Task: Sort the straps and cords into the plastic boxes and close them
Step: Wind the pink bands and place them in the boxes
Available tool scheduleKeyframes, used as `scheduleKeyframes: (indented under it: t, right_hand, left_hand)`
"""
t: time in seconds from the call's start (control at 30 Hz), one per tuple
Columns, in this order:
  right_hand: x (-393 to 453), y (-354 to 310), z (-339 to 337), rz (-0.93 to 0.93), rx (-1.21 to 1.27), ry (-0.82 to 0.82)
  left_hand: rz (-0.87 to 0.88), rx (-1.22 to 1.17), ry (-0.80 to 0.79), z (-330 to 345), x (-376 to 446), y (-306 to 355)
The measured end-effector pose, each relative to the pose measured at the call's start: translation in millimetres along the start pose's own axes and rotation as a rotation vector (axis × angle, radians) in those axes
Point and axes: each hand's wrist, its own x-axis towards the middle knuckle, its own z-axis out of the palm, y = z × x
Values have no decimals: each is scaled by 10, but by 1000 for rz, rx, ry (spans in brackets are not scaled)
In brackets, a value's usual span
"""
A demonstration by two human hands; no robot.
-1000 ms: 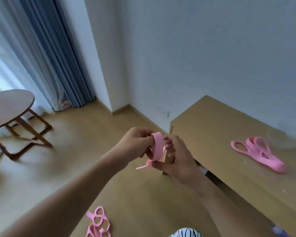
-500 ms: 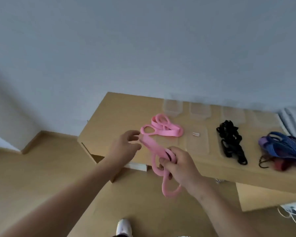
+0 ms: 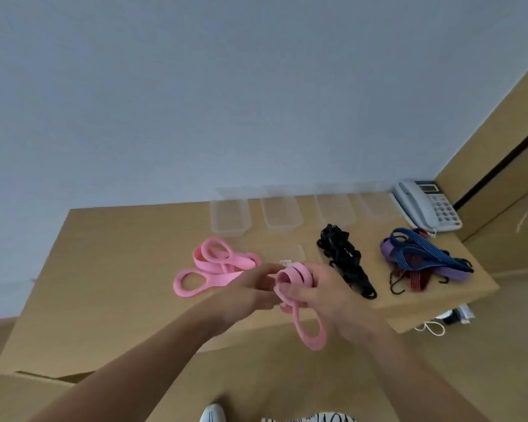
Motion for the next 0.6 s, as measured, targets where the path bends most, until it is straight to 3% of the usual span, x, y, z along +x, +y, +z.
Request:
scheduleKeyframes:
  t: [0.17, 0.23, 0.43, 0.6]
  right_hand:
    - [452, -10, 141, -50, -635, 157]
    - [606, -1, 157, -84, -726, 149]
    - [1217, 62, 208, 52, -203, -85]
    - [1791, 282, 351, 58, -171, -205]
  left_hand:
    - [-140, -168, 84, -270, 179, -176]
    - [-183, -216, 129, -336, 237, -249]
    - [-377, -365, 473, -613, 517, -382]
    - [-508, -293, 738, -811, 579, -352]
